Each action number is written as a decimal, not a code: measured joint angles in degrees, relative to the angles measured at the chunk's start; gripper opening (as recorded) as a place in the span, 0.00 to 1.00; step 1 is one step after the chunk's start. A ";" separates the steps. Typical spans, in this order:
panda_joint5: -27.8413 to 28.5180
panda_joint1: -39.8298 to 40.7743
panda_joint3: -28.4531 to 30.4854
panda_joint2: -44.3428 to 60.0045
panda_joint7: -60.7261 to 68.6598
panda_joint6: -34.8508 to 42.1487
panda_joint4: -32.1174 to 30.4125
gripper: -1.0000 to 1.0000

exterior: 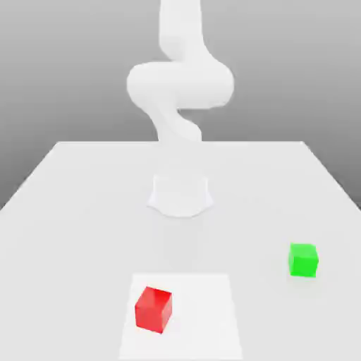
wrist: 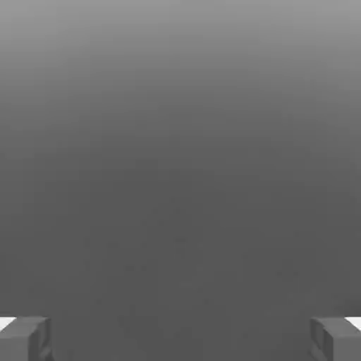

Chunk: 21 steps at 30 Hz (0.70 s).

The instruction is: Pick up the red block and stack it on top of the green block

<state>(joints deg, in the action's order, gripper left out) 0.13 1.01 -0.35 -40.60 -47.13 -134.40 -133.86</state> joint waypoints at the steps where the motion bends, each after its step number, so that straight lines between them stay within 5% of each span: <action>1: 0.09 0.41 -0.13 2.26 -0.60 -1.14 -0.90 0.50; 21: 0.22 5.43 0.25 43.97 -10.38 -22.05 -17.47 0.50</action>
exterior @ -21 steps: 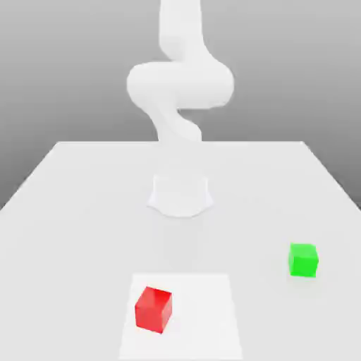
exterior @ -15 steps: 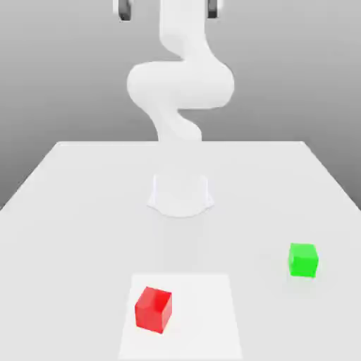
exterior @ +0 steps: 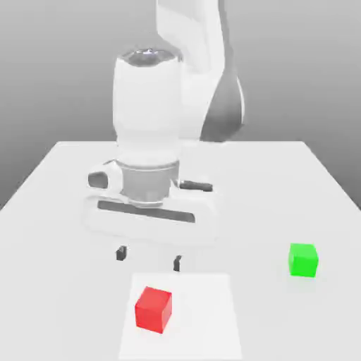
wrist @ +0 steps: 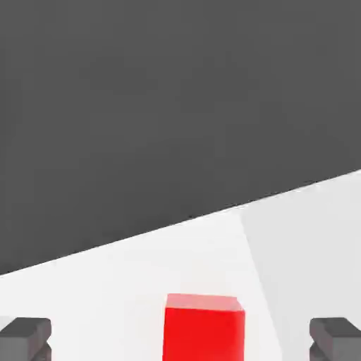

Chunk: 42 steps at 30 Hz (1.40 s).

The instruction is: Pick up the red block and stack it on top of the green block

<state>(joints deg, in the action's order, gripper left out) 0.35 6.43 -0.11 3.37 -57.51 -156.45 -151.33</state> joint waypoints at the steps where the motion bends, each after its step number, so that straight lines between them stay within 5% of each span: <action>1: -0.17 0.02 0.00 2.07 -0.12 -1.43 -0.24 0.50; 6: -0.26 0.03 0.00 12.44 -0.29 -9.94 0.77 0.50; 7: -0.25 0.02 0.02 13.71 -0.30 -11.02 0.95 0.00; 14: -0.09 0.11 -0.06 13.63 -0.44 -10.97 0.93 0.00; 20: -0.47 -0.32 -0.86 2.93 -0.32 -2.04 -0.80 0.00; 35: -6.54 -29.83 -18.96 -10.78 -3.54 3.62 -8.43 0.00; 42: 2.03 -30.19 -19.79 -2.16 -10.21 -4.65 -8.49 0.00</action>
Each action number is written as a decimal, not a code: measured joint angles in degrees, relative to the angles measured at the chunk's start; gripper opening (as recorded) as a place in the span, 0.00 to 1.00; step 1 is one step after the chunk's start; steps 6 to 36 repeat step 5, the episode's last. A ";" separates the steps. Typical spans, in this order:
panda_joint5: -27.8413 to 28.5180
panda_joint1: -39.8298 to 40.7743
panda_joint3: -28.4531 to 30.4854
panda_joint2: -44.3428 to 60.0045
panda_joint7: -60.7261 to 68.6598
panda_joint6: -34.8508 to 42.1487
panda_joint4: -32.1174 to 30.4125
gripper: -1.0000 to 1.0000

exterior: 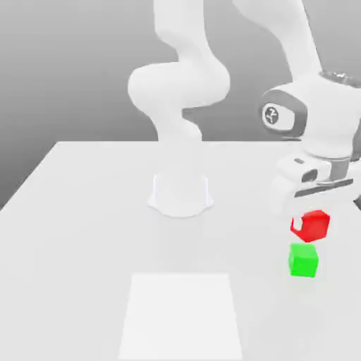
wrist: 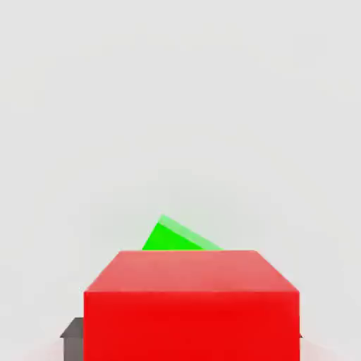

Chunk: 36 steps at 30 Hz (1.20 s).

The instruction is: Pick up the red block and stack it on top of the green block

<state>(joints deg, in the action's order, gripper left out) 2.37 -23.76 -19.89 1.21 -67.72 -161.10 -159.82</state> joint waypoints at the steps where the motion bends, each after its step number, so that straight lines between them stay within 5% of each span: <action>1: 1.82 -0.25 0.67 1.70 -1.29 -1.52 0.05 0.00; 2: 3.76 -0.52 1.32 3.44 -2.69 -3.05 0.09 0.00; 3: 5.03 -0.89 1.91 4.57 -3.58 -4.06 0.11 1.00; 36: 5.03 -0.89 1.91 4.57 -3.58 -4.06 0.11 1.00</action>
